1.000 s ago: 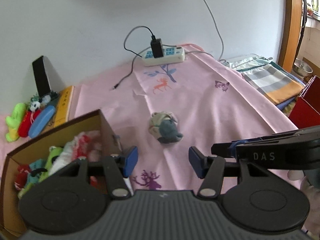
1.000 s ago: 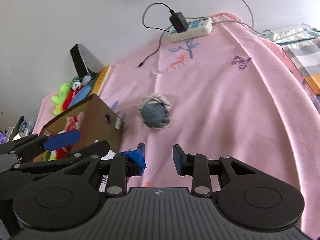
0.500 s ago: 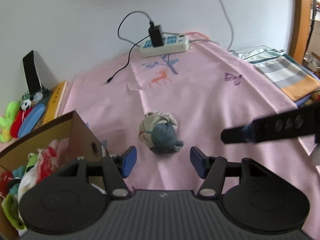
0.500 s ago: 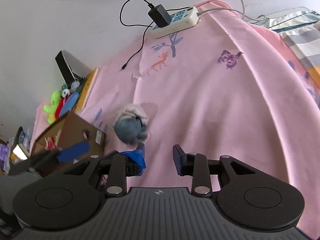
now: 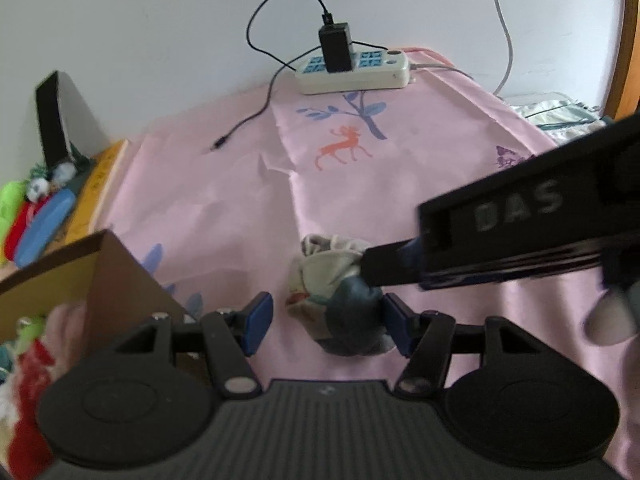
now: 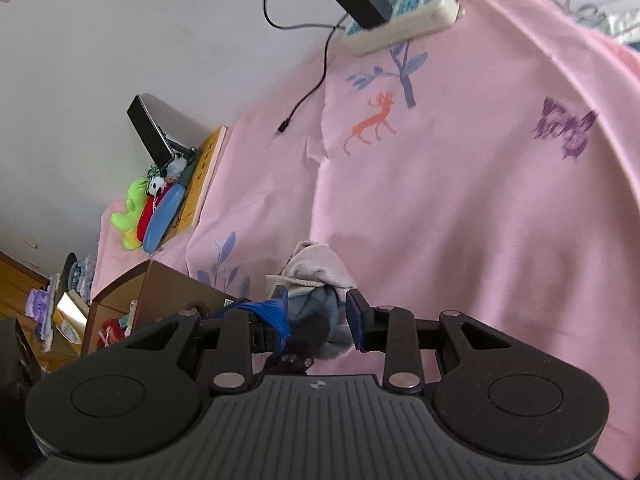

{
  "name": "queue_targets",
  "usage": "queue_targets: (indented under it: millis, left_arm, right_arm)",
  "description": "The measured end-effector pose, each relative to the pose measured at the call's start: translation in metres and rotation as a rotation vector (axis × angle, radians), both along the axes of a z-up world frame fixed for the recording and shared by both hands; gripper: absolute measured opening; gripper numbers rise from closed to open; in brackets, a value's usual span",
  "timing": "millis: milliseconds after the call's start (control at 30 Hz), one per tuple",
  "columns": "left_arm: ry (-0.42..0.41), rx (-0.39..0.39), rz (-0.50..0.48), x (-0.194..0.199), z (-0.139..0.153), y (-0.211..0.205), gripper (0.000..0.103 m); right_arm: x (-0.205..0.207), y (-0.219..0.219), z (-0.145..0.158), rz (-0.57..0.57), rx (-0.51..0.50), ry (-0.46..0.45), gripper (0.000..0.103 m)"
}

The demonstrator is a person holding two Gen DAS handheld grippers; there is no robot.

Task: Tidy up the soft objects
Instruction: 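Grasp the grey-and-white sock ball with the right gripper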

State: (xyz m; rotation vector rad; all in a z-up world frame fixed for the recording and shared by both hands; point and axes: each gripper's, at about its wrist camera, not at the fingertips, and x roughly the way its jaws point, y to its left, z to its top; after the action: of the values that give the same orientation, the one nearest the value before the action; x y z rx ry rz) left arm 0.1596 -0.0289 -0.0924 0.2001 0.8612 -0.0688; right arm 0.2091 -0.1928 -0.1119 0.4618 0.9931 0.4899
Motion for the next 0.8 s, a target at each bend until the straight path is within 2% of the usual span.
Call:
queue_targets:
  millis: [200,300,433,567,800]
  left_arm:
    - [0.016,0.001,0.012,0.009,-0.011,0.001,0.052]
    - [0.021,-0.011,0.019,0.01,-0.011,0.003,0.05]
    - [0.022,-0.018,0.01,0.007,-0.009,0.001,0.048]
    - [0.025,-0.07,-0.002,-0.003,-0.001,0.001,0.047]
    - [0.017,-0.099,-0.071,-0.043,0.012,-0.008,0.047]
  right_arm:
    - [0.014,0.004,-0.019,0.012,0.095,0.068,0.019]
    - [0.015,0.006,-0.021,0.024,0.108,0.059,0.019]
    - [0.01,0.006,-0.017,0.045,0.082,0.029,0.016]
    - [-0.005,0.004,-0.005,0.053,0.029,-0.029,0.015]
    - [-0.048,-0.001,0.011,0.035,-0.039,-0.09,0.016]
